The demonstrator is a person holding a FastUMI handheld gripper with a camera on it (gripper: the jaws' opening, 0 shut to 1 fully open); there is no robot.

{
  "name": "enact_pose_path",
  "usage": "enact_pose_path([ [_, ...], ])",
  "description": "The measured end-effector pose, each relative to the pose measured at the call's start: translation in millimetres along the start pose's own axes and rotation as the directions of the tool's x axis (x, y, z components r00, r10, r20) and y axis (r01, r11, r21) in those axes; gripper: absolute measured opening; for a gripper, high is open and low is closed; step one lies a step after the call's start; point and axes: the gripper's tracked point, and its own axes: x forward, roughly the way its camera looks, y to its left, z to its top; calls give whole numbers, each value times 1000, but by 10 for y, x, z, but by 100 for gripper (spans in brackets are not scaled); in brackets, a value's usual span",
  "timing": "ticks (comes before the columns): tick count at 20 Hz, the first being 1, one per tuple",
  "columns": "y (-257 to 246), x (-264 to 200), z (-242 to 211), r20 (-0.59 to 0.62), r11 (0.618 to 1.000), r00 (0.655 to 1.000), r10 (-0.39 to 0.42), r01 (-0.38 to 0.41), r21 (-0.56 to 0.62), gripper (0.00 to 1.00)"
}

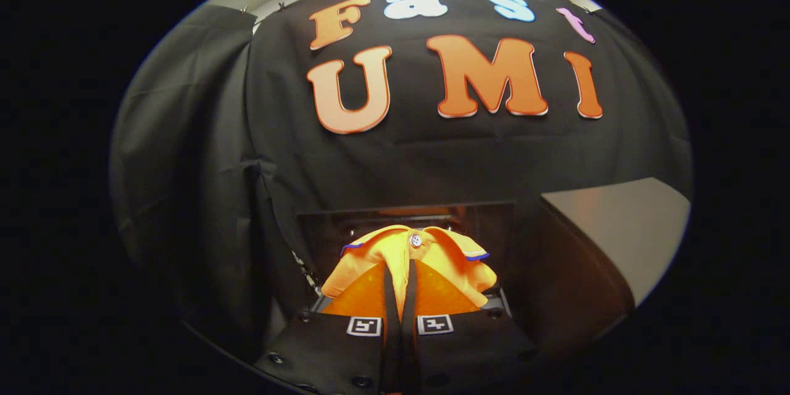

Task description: Put the clothes into the washing machine and then close the washing machine lid.

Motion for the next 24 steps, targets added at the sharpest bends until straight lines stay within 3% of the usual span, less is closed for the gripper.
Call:
enact_pose_path([
  [8, -66, 635, -1085, -226, 999, 973, -38, 42, 16, 8],
  [13, -111, 1000, -1472, -311, 999, 949, -50, 53, 3, 8],
  [19, -6, 1262, -2061, -446, 998, 895, -29, 52, 39, 8],
  [24, -30, 1242, -2479, -567, 996, 824, -27, 68, 50, 8],
])
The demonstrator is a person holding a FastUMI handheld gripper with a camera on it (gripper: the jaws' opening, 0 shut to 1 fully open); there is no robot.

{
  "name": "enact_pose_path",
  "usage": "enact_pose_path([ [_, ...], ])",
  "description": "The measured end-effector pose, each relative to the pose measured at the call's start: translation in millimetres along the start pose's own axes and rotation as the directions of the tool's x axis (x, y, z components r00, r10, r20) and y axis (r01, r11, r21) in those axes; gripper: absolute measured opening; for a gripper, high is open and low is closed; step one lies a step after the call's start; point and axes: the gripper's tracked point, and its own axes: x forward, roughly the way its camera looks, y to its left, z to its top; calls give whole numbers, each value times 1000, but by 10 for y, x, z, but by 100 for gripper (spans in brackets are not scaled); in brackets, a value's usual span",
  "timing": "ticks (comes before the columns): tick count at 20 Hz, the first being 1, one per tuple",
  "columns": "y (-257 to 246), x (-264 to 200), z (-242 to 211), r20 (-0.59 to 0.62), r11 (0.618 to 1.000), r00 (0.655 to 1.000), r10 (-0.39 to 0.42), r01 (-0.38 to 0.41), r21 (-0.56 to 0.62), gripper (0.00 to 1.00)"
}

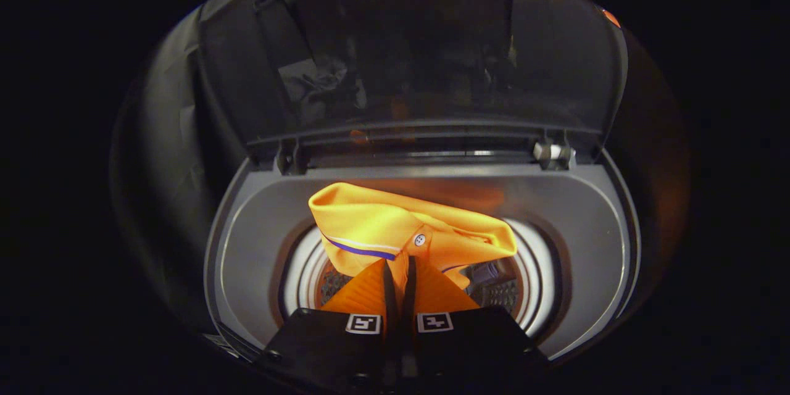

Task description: Put the clothes into the washing machine and then close the washing machine lid.

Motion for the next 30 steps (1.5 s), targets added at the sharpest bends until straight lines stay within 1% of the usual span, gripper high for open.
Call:
enact_pose_path([
  [5, -38, 86, -179, -130, 999, 991, -31, 36, 39, 8],
  [11, -60, 59, -185, -159, 998, 986, -41, 49, 44, 8],
  [13, -80, 94, -235, -192, 998, 980, -53, 61, 35, 8],
  [14, -101, 57, -321, -243, 997, 968, -60, 69, 26, 30],
  [15, -109, 8, -360, -277, 998, 960, -48, 56, 21, 52],
  [17, -59, -101, -378, -281, 999, 960, -23, 32, 30, 96],
  [21, -61, -120, -416, -267, 999, 964, -10, 18, 29, 97],
  [25, -91, -180, -389, -244, 999, 970, -16, 25, 37, 99],
  [28, -122, -235, -302, -201, 999, 979, -29, 32, 12, 99],
  [30, -79, -297, -221, -156, 1000, 988, -15, 17, 11, 99],
])
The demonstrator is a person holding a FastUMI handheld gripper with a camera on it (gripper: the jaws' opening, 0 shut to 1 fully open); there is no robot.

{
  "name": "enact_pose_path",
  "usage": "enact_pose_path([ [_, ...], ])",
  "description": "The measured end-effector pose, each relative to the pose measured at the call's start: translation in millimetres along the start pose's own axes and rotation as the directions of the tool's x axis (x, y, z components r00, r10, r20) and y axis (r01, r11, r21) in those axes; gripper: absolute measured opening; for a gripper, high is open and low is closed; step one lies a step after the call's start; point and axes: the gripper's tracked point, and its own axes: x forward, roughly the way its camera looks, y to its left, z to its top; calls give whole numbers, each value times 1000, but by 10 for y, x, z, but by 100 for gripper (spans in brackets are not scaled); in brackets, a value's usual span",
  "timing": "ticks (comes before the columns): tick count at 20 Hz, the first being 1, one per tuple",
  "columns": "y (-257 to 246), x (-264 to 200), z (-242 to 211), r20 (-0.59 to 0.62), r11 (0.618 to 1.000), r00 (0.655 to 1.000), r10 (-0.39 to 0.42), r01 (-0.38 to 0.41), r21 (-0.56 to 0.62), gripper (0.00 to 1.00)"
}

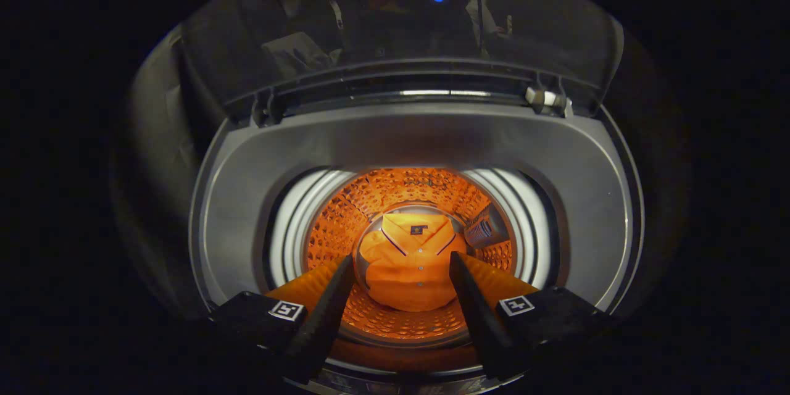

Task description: Put the clothes into the washing machine and then close the washing machine lid.

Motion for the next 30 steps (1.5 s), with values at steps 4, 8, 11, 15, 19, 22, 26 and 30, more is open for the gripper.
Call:
enact_pose_path([
  [4, 58, -332, 258, 146, 998, 988, 57, -56, -12, 99],
  [8, 46, -847, 596, 307, 995, 947, 93, -81, -52, 99],
  [11, 62, -1264, 875, 425, 994, 899, 105, -84, -68, 99],
  [15, 100, -1937, 1572, 616, 988, 773, 147, -145, -54, 98],
  [19, 4, -2483, 2369, 710, 991, 692, 131, -119, -66, 98],
  [22, -48, -2643, 2745, 727, 993, 677, 109, -106, -51, 98],
  [26, -146, -2397, 3095, 710, 995, 700, 83, -93, -24, 98],
  [30, -240, -2142, 3528, 708, 999, 705, 37, 0, -52, 98],
])
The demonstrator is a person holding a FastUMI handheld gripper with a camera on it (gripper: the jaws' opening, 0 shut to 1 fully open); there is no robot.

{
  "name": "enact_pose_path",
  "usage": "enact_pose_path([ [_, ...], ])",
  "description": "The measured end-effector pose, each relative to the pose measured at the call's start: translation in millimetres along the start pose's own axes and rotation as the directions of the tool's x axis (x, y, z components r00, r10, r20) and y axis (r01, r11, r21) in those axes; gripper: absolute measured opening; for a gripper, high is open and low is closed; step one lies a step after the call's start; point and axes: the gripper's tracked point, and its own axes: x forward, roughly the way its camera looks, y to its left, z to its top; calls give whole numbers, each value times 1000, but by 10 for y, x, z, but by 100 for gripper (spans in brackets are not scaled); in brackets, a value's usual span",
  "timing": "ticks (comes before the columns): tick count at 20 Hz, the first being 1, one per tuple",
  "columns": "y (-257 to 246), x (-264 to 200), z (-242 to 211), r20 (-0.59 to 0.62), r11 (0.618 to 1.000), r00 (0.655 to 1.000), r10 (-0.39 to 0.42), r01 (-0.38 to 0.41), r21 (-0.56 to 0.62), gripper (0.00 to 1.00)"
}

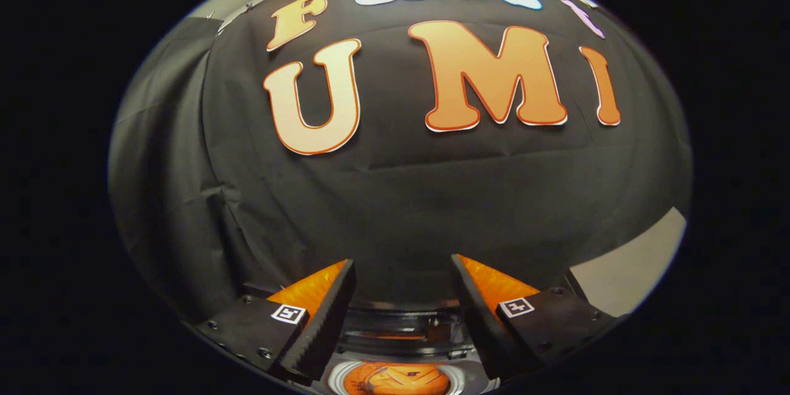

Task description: Put the clothes into the washing machine and then close the washing machine lid.

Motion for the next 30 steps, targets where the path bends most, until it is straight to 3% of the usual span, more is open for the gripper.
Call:
enact_pose_path([
  [5, -63, 538, -195, -74, 996, 996, -39, 33, -82, 98],
  [12, -123, 769, -526, -132, 996, 987, -87, 82, -41, 99],
  [16, -151, 793, -501, -110, 997, 991, -73, 68, -45, 98],
  [24, -116, 548, -431, 34, 997, 998, -58, 59, -51, 99],
  [30, -75, 218, -416, 172, 997, 984, -39, 50, -62, 99],
])
